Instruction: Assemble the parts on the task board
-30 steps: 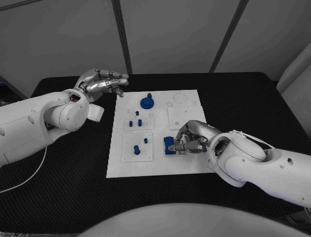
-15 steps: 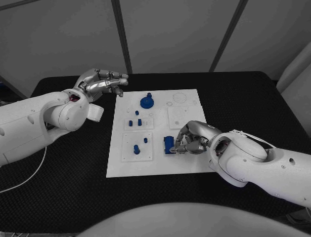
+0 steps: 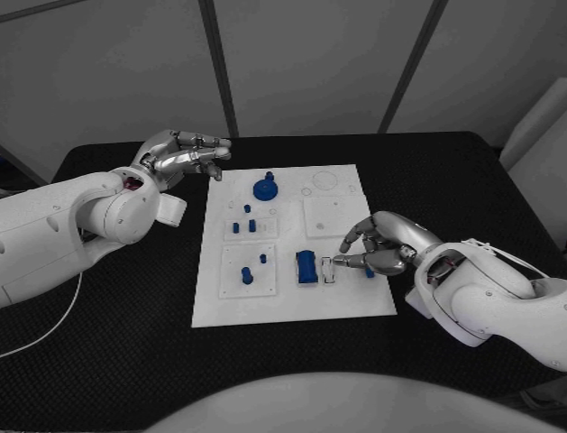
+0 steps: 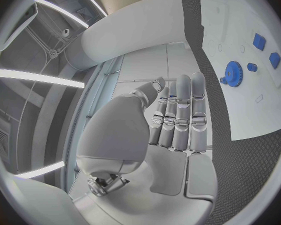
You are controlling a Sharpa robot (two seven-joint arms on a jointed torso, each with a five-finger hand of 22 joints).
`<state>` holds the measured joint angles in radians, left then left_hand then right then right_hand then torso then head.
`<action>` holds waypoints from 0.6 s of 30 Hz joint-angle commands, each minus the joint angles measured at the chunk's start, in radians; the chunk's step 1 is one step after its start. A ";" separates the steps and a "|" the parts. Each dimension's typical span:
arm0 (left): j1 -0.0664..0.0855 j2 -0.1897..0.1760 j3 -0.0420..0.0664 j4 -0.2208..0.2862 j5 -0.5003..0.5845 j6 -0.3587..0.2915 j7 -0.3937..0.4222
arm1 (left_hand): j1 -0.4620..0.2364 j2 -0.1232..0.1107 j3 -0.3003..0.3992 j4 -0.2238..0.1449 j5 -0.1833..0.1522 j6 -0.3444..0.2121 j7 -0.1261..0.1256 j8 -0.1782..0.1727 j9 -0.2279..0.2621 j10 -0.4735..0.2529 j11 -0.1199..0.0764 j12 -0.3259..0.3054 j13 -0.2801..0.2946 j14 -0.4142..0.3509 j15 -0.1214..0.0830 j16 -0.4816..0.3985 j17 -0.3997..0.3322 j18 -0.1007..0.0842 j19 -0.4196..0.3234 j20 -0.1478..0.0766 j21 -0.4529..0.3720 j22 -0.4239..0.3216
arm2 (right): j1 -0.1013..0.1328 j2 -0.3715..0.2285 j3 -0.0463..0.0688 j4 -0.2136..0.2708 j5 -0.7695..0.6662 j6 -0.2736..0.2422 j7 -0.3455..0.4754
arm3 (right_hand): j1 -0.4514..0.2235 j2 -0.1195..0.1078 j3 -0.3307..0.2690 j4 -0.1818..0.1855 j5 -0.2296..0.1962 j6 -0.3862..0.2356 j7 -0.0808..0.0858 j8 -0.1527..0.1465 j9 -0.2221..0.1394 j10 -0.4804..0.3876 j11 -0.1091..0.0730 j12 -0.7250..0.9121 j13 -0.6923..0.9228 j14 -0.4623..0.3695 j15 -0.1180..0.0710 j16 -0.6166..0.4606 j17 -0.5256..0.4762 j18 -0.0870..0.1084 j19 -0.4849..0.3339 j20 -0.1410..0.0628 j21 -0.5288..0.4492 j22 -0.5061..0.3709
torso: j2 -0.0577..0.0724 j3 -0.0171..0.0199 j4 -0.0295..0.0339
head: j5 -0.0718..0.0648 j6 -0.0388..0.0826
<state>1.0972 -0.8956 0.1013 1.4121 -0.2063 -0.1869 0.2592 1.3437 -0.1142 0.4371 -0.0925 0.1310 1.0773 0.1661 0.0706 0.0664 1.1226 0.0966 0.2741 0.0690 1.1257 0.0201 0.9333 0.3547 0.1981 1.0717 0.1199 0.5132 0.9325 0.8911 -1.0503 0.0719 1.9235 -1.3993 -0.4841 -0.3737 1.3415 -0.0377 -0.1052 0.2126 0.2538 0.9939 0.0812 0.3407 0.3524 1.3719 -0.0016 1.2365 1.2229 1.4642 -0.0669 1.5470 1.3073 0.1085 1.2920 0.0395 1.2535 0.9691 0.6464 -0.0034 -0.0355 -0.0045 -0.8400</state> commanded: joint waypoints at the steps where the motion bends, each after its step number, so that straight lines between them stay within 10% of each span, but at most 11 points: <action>1: 0.001 0.000 0.001 0.001 0.003 0.009 0.000 | -0.005 0.007 -0.006 0.001 -0.003 -0.007 0.002 -0.003 -0.001 -0.008 0.003 0.003 -0.001 -0.006 0.002 -0.004 -0.001 -0.017 -0.004 0.001 -0.005 -0.002 | 0.002 -0.033 0.001 0.006 0.039 -0.007 0.039 | 0.006 0.010 0.007 0.003 0.008 -0.001 0.006 -0.017 -0.011 0.000 0.010 -0.008 -0.001 0.094 0.009 -0.003 0.210 0.003 0.001 0.012 0.000 0.003 | 0.001 -0.0011 -0.0002 | -0.007 0.003; 18: -0.001 -0.001 0.001 0.005 0.003 0.010 0.004 | -0.005 0.007 -0.006 0.001 -0.003 -0.008 0.002 -0.004 -0.001 -0.009 0.003 0.003 -0.001 -0.006 0.003 -0.005 -0.002 -0.017 -0.004 0.001 -0.005 -0.002 | 0.000 -0.066 0.000 -0.035 -0.113 0.089 -0.089 | 0.000 0.003 -0.002 0.019 0.021 0.060 -0.002 -0.050 -0.041 0.004 0.004 -0.020 -0.007 0.094 0.006 -0.004 0.211 0.003 0.005 0.012 0.003 0.011 | 0.002 -0.0014 0.0027 | -0.028 0.007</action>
<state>1.0951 -0.8963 0.1011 1.4145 -0.2063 -0.1866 0.2590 1.3437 -0.1142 0.4371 -0.0925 0.1310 1.0736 0.1698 0.0706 0.0664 1.1186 0.1006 0.2741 0.0690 1.1257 0.0201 0.9334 0.3539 0.1981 1.0717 0.1199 0.5133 0.9316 0.8905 -1.1180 0.0715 1.8890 -1.4563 -0.4248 -0.4193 1.3485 -0.0306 -0.1085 0.2265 0.2725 1.0486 0.0781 0.2941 0.3122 1.3719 0.0057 1.2215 1.2148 1.4667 -0.0624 1.5469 1.3074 0.1084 1.2921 0.0467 1.2535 0.9788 0.6487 -0.0034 -0.0342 -0.0314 -0.8330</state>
